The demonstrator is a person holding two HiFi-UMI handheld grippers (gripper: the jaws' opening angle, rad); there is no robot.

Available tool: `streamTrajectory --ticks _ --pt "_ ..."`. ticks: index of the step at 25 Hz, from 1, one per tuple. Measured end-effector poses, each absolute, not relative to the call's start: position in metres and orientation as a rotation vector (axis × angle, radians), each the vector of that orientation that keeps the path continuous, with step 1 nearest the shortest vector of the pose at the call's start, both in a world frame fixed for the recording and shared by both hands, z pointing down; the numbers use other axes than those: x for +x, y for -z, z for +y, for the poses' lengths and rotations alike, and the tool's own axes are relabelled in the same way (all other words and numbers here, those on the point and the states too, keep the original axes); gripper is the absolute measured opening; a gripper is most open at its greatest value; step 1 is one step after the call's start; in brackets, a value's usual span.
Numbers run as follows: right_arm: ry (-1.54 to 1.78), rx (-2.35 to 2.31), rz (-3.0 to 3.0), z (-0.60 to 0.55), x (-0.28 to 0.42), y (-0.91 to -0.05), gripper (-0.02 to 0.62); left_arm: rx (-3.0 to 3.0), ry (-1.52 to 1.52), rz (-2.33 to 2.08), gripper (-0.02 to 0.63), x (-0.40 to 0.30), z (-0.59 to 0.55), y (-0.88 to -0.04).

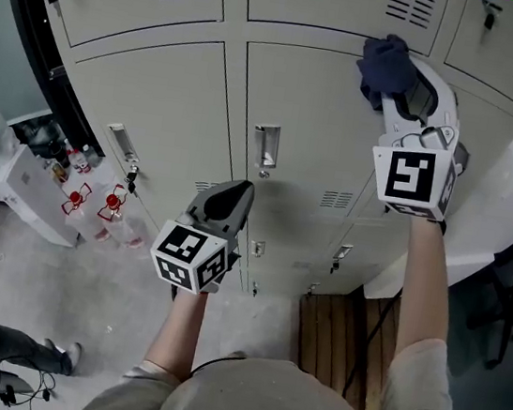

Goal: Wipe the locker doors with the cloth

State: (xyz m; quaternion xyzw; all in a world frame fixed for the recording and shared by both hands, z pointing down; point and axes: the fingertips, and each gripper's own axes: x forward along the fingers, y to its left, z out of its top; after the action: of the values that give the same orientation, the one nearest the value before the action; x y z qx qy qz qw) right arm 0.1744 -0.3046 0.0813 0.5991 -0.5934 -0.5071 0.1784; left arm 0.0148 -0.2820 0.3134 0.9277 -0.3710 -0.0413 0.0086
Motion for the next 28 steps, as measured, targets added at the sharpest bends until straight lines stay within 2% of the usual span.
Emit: streamTrajectory --ticks 9,28 --pt "1.373 1.677 -1.722 -0.31 0.171 -0.115 0.104 2.894 0.107 -1.149 -0.002 0.018 -0.285 -0.319" --pt "1.17 1.591 -1.851 -0.318 0.171 -0.242 0.106 2.871 0.079 -1.131 -0.002 0.021 -0.287 -0.335"
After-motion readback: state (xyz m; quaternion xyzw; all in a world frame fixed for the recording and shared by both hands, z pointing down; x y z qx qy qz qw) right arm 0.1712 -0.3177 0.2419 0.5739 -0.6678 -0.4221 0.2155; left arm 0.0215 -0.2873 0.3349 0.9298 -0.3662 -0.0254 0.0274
